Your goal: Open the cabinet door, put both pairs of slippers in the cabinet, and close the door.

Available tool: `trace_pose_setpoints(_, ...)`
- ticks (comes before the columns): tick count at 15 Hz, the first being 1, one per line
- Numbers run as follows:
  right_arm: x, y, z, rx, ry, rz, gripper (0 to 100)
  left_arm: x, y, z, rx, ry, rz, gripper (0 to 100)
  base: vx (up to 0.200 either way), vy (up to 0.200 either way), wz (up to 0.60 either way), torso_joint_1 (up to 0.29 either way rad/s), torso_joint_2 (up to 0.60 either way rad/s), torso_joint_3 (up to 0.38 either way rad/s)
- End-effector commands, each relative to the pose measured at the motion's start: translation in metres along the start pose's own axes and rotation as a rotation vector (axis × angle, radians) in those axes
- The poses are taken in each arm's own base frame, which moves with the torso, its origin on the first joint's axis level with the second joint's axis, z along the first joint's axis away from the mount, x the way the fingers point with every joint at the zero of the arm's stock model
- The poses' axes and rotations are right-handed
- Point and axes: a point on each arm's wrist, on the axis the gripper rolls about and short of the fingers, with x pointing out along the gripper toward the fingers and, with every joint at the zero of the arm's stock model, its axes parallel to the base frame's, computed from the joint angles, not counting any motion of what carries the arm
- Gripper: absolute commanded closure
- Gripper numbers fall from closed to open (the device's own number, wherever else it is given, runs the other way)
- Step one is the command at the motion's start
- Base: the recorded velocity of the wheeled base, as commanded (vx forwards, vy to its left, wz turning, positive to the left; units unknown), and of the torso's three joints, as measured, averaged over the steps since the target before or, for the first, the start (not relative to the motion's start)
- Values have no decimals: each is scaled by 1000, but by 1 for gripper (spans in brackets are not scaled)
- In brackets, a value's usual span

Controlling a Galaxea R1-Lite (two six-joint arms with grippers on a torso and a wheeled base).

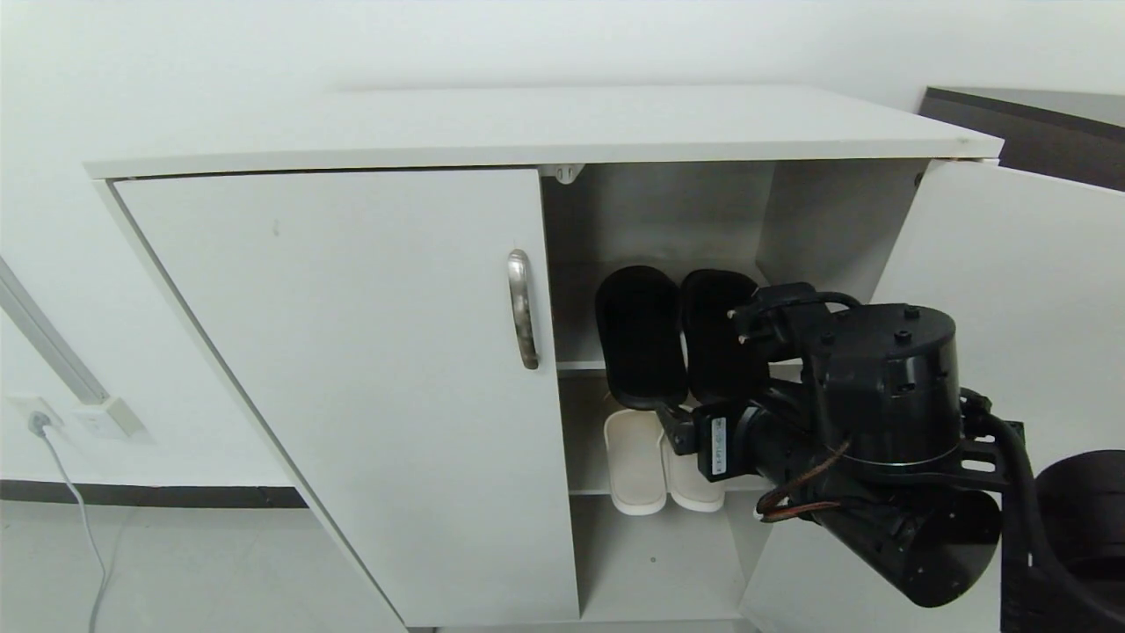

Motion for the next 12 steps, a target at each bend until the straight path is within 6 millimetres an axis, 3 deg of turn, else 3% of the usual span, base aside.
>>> trace_pose_setpoints(1, -3, 0, -1, -2, 3, 7, 100, 0, 0, 0, 0, 3, 0, 100, 0, 0, 0, 0, 0, 0)
trace_pose_setpoints(12, 0, 0, -23, -56, 12, 37, 100, 0, 0, 0, -2, 3, 0, 100, 0, 0, 0, 0, 0, 0)
